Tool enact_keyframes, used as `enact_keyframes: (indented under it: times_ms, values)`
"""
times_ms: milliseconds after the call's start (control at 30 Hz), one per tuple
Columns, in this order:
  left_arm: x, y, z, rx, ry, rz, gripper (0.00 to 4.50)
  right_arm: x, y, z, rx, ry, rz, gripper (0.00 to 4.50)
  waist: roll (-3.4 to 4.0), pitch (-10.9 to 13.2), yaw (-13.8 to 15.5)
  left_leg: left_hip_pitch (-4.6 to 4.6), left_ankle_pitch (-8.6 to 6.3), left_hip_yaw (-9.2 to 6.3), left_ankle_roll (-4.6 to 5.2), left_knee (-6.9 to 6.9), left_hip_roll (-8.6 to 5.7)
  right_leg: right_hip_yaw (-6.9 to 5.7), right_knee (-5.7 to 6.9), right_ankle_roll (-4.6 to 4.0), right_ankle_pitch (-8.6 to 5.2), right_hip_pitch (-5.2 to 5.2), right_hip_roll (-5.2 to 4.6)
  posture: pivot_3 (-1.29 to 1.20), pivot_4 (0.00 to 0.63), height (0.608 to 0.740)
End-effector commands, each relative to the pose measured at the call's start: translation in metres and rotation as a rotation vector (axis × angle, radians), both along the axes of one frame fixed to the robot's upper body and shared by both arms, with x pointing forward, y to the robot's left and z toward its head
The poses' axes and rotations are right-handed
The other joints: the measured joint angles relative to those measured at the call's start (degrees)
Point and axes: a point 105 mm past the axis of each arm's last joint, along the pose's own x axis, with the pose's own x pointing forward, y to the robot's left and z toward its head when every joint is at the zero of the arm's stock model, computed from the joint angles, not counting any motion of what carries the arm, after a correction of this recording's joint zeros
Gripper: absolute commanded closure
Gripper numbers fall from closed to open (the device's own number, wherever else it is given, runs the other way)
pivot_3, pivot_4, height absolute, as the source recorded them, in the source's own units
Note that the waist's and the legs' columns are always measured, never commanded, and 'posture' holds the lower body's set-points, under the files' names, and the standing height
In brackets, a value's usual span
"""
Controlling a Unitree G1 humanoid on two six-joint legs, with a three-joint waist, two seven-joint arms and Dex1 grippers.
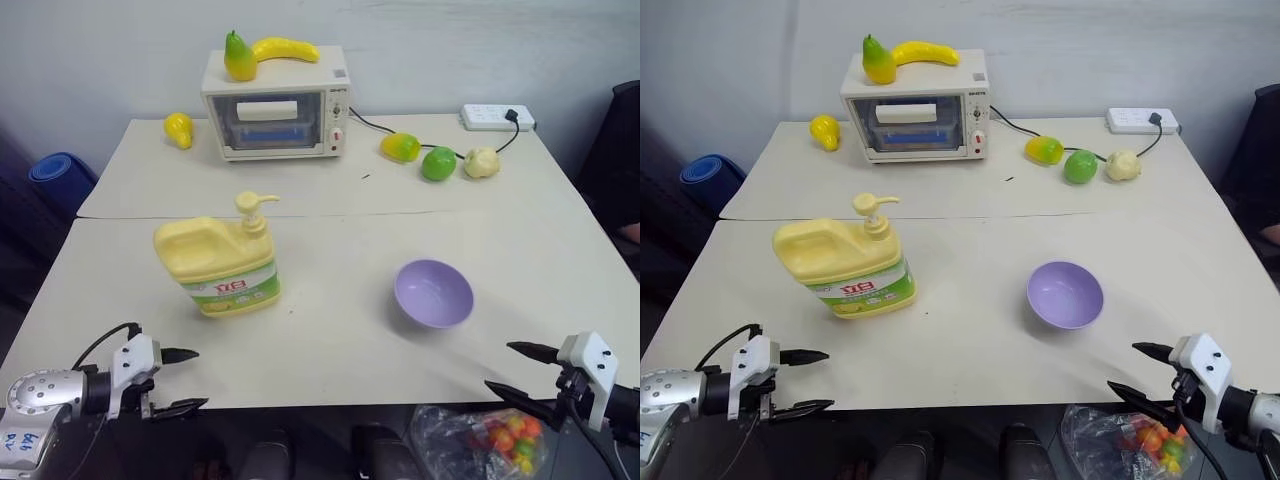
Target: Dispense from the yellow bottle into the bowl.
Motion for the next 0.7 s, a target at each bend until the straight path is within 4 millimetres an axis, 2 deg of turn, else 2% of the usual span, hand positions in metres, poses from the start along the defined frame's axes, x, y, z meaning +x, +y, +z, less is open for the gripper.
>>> enact_keyframes:
  times_ms: [33, 300, 500, 600, 700]
  values:
    - [0.003, -0.001, 0.001, 0.02, -0.025, 0.004, 0.0, 0.002, 0.001, 0.005, -0.027, -0.042, 0.008, 0.04, 0.0, 0.0, 0.0, 0.0, 0.0, 0.0, 0.0, 0.0, 0.0, 0.0, 0.0, 0.0, 0.0, 0.0, 0.0, 0.0, 0.15, 0.74]
    - [0.006, -0.004, 0.002, -0.004, 0.011, 0.03, 0.0, 0.004, -0.002, 0.001, -0.058, -0.036, -0.021, 0.04, 0.0, 0.0, 0.0, 0.08, 0.0, 0.02, -0.01, 0.01, -0.01, 0.01, 0.12, 0.01, 0.0, 0.0, 0.0, 0.0, 0.15, 0.74]
    - [0.005, -0.01, 0.007, -0.002, -0.001, 0.019, 0.0, -0.002, 0.003, 0.006, -0.025, -0.01, -0.012, 0.04, -0.01, 0.0, 0.0, 0.18, 0.01, 0.02, -0.02, 0.01, -0.01, 0.03, 0.21, 0.01, 0.0, 0.05, 0.0, 0.0, 0.15, 0.74]
    - [-0.002, -0.018, 0.019, -0.031, 0.025, -0.033, 0.0, -0.005, 0.01, 0.013, -0.031, -0.016, 0.019, 0.04, -0.01, 0.0, -0.1, 0.2, 0.01, 0.04, -0.02, 0.01, -0.01, 0.06, 0.24, 0.0, 0.0, 0.06, 0.0, 0.0, 0.15, 0.74]
    - [-0.012, -0.037, 0.049, -0.065, 0.047, -0.168, 0.0, -0.007, 0.03, 0.029, -0.04, -0.031, 0.112, 0.04, -0.03, 0.0, 0.0, 0.2, 0.01, 0.04, -0.02, 0.02, 0.01, 0.06, 0.29, -0.01, 0.0, 0.05, 0.0, 0.0, 0.15, 0.74]
